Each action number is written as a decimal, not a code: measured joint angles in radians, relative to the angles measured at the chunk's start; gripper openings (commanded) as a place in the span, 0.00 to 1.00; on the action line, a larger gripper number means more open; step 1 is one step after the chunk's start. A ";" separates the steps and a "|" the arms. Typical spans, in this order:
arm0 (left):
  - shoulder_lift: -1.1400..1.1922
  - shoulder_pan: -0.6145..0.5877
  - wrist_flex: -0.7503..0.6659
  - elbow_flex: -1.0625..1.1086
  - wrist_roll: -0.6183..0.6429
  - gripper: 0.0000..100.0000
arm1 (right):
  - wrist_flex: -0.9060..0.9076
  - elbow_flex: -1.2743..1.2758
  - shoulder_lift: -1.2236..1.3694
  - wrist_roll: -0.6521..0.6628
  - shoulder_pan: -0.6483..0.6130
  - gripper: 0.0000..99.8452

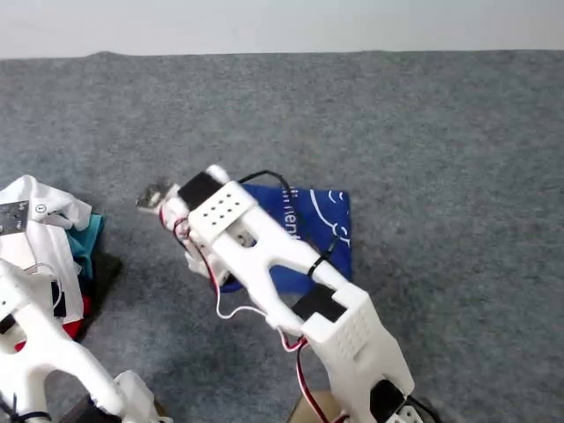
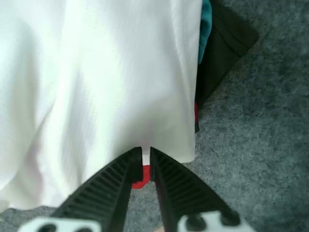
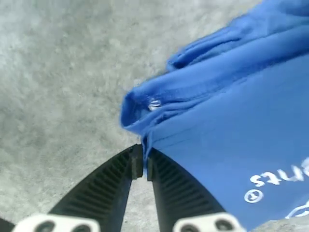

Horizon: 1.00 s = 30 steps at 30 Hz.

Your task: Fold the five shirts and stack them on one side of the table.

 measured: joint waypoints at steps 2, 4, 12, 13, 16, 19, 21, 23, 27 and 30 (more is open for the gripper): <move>0.000 0.000 0.000 0.000 0.000 0.04 | 0.011 -0.048 0.000 0.000 0.006 0.01; 0.000 0.000 0.000 0.000 0.000 0.04 | 0.012 -0.089 0.000 0.014 0.006 0.01; 0.000 0.000 0.000 0.000 0.000 0.04 | 0.012 -0.152 0.011 0.031 -0.063 0.01; 0.000 0.000 0.000 0.000 0.000 0.04 | 0.012 -0.152 0.011 0.031 -0.069 0.01; 0.000 0.000 0.000 0.000 0.000 0.04 | 0.012 -0.152 0.049 0.031 -0.072 0.01; 0.000 0.000 0.000 0.000 0.000 0.04 | 0.012 -0.152 0.110 0.031 -0.074 0.01; 0.000 0.000 0.000 0.000 0.000 0.04 | 0.012 -0.152 0.146 0.031 -0.075 0.03; 0.000 0.000 0.000 0.000 0.000 0.04 | 0.012 -0.152 0.169 0.031 -0.075 0.07; 0.000 0.000 0.000 0.000 0.000 0.04 | 0.012 -0.152 0.172 0.031 -0.075 0.19; 0.000 0.000 0.000 0.000 0.000 0.04 | 0.014 -0.152 0.157 0.031 -0.075 0.21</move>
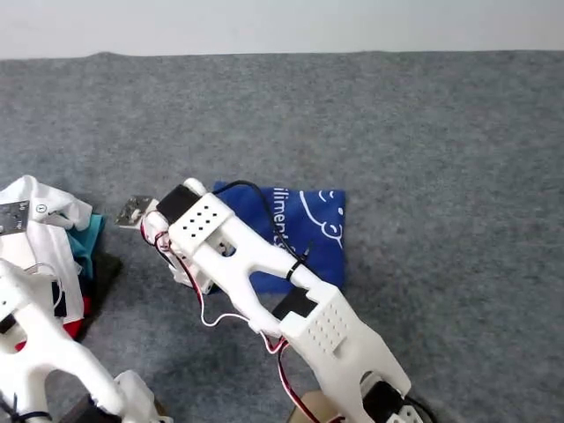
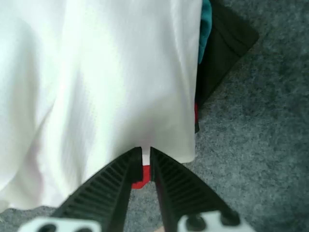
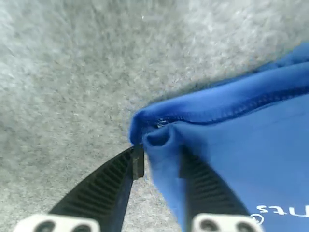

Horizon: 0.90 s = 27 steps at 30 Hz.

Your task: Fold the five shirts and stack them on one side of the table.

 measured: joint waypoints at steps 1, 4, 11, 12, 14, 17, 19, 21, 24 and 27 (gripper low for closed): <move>0.000 0.000 0.000 0.000 0.000 0.04 | 0.000 0.000 -0.021 0.000 0.000 0.21; 0.000 0.000 0.000 0.000 0.000 0.04 | 0.000 0.000 -0.104 0.000 0.000 0.21; 0.000 0.000 0.000 0.000 0.000 0.04 | 0.000 0.000 -0.262 0.000 0.051 0.21; 0.000 0.000 0.000 0.000 0.000 0.04 | 0.000 0.000 -0.275 0.000 0.066 0.21; 0.000 0.000 0.000 0.000 0.000 0.04 | 0.000 0.000 -0.285 0.000 0.107 0.21; 0.000 0.000 0.000 0.000 0.000 0.04 | 0.000 0.035 -0.290 0.000 0.178 0.20; 0.000 0.000 0.000 0.000 0.000 0.04 | 0.000 0.078 -0.290 0.000 0.213 0.15; 0.000 0.000 0.000 0.000 0.000 0.04 | 0.000 0.120 -0.290 0.000 0.235 0.05; 0.000 0.000 0.000 0.000 0.000 0.04 | 0.000 0.167 -0.290 0.002 0.229 0.02; 0.000 0.000 0.000 0.000 0.000 0.04 | -0.002 0.192 -0.282 0.017 0.198 0.01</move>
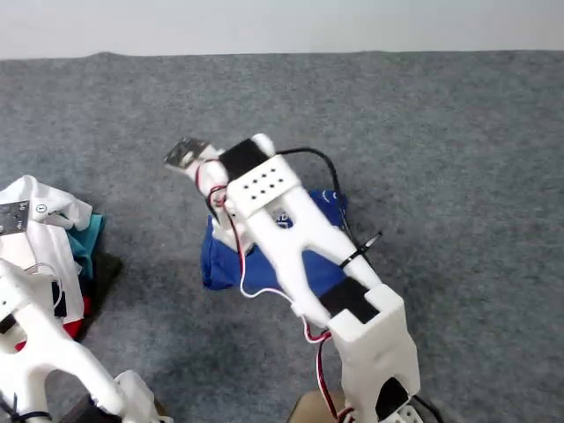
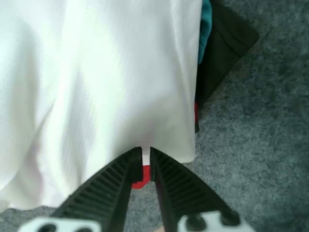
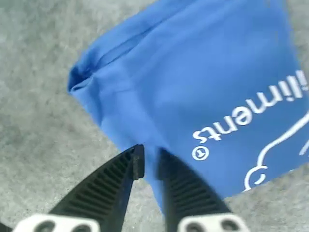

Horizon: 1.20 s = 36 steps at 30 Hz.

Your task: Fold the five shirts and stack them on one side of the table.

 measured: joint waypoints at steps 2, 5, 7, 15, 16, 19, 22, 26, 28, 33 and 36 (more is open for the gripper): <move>0.000 0.000 0.000 0.000 0.000 0.04 | -0.009 0.002 0.044 0.008 -0.026 0.01; 0.000 0.000 0.000 0.000 0.000 0.04 | -0.051 0.003 0.141 0.009 -0.069 0.01; 0.000 0.000 0.000 0.000 0.000 0.04 | -0.072 0.003 0.192 0.011 -0.097 0.01; 0.000 0.000 0.003 0.000 0.000 0.04 | -0.006 -0.083 0.210 0.012 -0.104 0.01; 0.000 0.000 0.003 0.000 -0.002 0.04 | 0.000 -0.098 0.203 0.012 -0.097 0.01; 0.000 0.000 0.003 0.000 -0.002 0.04 | 0.002 -0.109 0.150 0.012 -0.052 0.01; 0.000 0.000 0.003 0.000 -0.002 0.04 | 0.002 -0.109 0.075 0.012 -0.003 0.01; 0.000 0.000 0.003 0.000 -0.002 0.04 | 0.002 -0.109 0.021 -0.005 0.069 0.01; 0.000 0.000 0.003 0.000 -0.002 0.04 | 0.002 -0.109 0.021 -0.040 0.118 0.05; 0.000 0.000 0.003 0.000 -0.002 0.04 | 0.002 -0.123 0.049 -0.189 0.229 0.25; 0.000 0.000 0.005 0.000 -0.017 0.04 | 0.002 -0.123 0.083 -0.341 0.269 0.31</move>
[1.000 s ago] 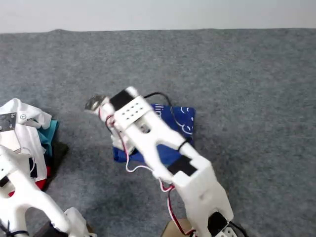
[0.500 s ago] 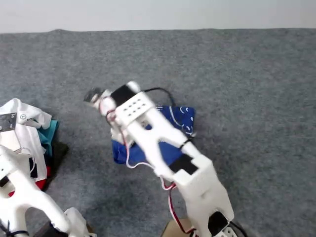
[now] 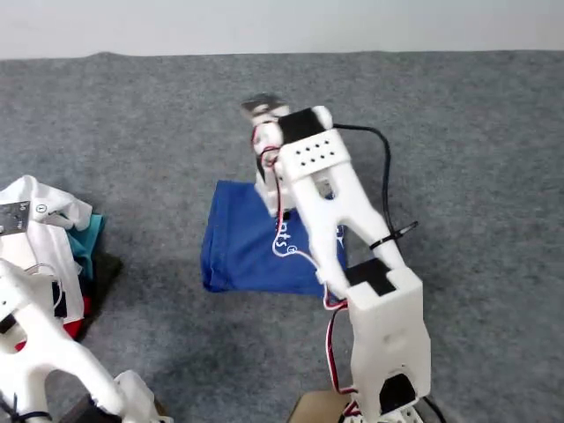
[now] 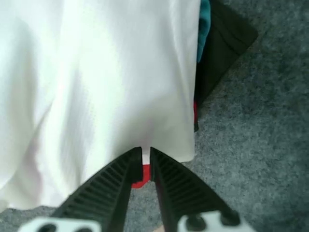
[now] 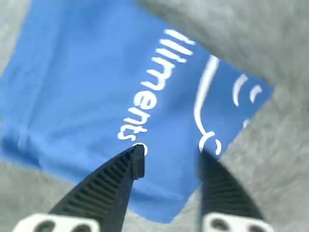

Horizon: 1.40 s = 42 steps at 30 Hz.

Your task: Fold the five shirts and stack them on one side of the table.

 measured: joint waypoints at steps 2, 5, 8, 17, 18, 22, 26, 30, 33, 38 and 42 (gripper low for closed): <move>0.000 0.000 0.002 0.000 -0.020 0.04 | 0.000 -0.002 0.026 -0.107 0.018 0.32; 0.000 0.000 0.002 0.000 -0.044 0.04 | 0.000 -0.002 0.072 -0.219 0.020 0.32; 0.000 0.000 0.002 0.000 -0.049 0.04 | 0.000 -0.002 0.109 -0.287 0.015 0.32; 0.000 0.000 0.002 0.000 -0.052 0.04 | -0.011 -0.002 0.195 -0.338 0.026 0.32; 0.000 0.000 0.002 0.000 -0.052 0.04 | -0.015 -0.002 0.195 -0.338 0.032 0.32; 0.000 0.006 0.002 0.000 -0.052 0.04 | -0.029 -0.002 0.195 -0.338 0.066 0.32; 0.000 0.040 0.002 0.000 -0.052 0.04 | -0.054 -0.002 0.235 -0.338 0.083 0.31; 0.000 0.083 0.002 0.000 -0.052 0.04 | -0.080 -0.003 0.288 -0.338 0.081 0.31; 0.000 0.094 0.002 0.000 -0.052 0.04 | -0.095 -0.011 0.315 -0.338 0.069 0.31; 0.000 0.097 0.002 0.000 -0.052 0.04 | -0.095 -0.043 0.347 -0.338 0.061 0.13; 0.000 0.097 0.002 0.000 -0.052 0.04 | -0.094 -0.044 0.347 -0.299 0.063 0.03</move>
